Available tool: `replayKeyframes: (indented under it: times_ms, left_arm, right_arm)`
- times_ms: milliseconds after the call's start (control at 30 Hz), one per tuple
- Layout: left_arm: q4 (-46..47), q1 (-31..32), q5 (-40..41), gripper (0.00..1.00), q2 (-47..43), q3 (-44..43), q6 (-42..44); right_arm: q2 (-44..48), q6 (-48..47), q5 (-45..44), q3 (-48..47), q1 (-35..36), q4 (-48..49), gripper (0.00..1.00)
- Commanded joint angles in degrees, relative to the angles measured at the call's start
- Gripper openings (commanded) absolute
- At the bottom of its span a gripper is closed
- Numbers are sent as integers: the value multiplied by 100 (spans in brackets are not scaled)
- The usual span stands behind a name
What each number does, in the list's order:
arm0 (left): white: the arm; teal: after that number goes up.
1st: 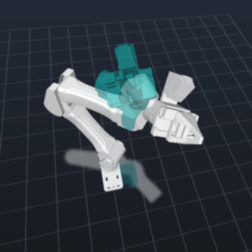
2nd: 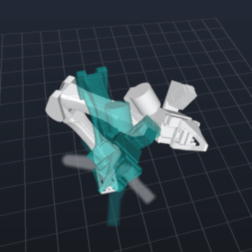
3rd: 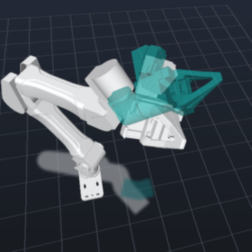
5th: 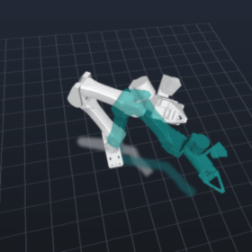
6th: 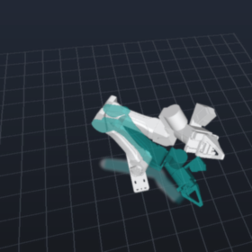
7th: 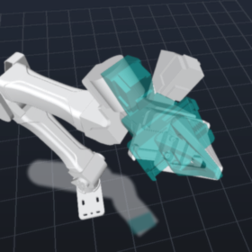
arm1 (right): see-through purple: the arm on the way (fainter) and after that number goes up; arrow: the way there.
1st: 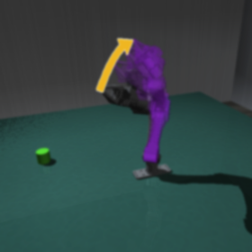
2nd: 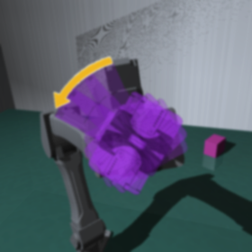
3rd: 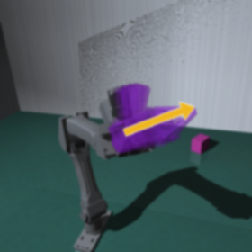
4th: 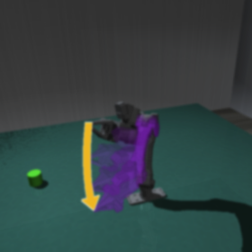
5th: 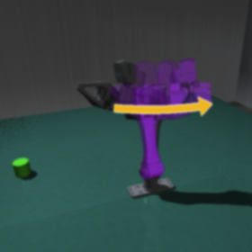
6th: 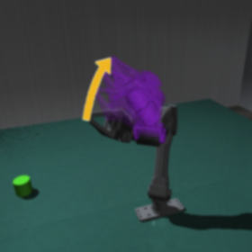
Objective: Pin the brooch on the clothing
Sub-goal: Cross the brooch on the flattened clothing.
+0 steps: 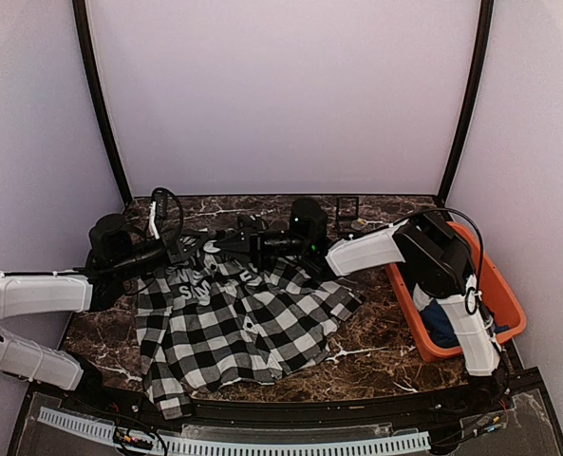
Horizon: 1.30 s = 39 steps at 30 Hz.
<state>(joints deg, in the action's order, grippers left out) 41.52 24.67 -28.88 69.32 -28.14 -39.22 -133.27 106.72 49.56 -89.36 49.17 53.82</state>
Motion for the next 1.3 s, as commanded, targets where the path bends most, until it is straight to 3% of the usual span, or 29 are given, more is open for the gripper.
replayKeyframes:
  times_ms: [0, 467, 700, 1267]
  left_arm:
    - [276, 38, -216, 1, 23, 0, -60]
    - [37, 47, -382, 1, 118, -144, 54]
    - [-172, 47, -362, 1, 124, -205, 139]
    - [-197, 64, -500, 1, 283, -271, 90]
  right_arm:
    - [84, -92, 35, -160, -30, 28, 0]
    - [195, -644, 241, -381, -26, -769, 0]
    - [543, -1824, 315, -539, -63, -2274, 0]
    - [688, -4829, 81, -2154, -93, -6287, 0]
